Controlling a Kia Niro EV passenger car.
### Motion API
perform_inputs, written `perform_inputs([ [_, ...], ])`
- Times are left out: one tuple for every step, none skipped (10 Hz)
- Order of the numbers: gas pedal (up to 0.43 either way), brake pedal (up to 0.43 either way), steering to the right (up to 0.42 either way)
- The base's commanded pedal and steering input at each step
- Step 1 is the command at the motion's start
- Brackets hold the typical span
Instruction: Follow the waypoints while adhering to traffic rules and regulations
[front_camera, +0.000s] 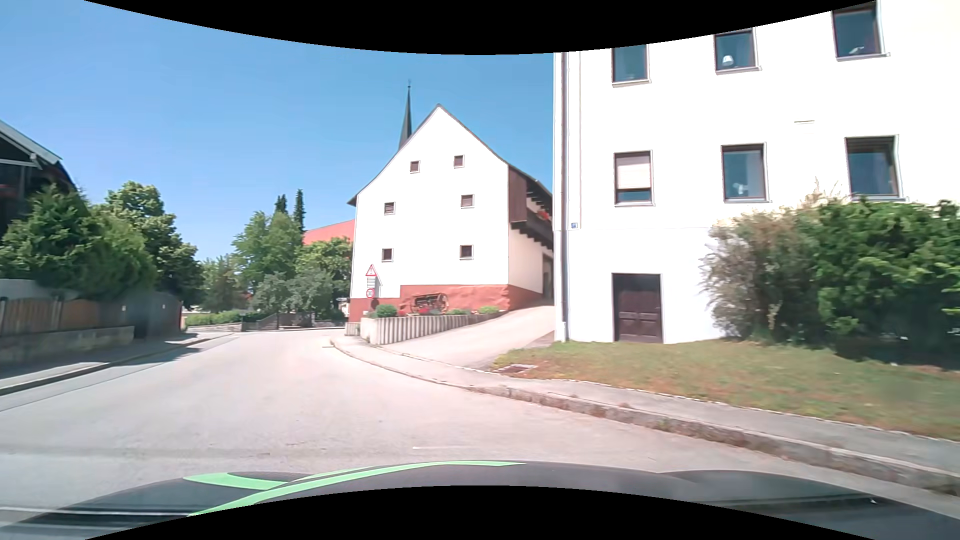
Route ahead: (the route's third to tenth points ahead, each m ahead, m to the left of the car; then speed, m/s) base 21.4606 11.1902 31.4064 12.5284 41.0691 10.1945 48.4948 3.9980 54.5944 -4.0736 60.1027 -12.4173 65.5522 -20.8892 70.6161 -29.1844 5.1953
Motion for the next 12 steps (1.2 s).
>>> perform_inputs([
  [0.209, 0.000, -0.429],
  [0.220, 0.000, -0.387],
  [0.220, 0.000, -0.341],
  [0.228, 0.000, -0.298],
  [0.248, 0.000, -0.274],
  [0.260, 0.000, -0.246],
  [0.268, 0.000, -0.225],
  [0.268, 0.000, -0.199],
  [0.268, 0.000, -0.168],
  [0.268, 0.000, -0.143],
  [0.268, 0.000, -0.120],
  [0.268, 0.000, -0.096],
])
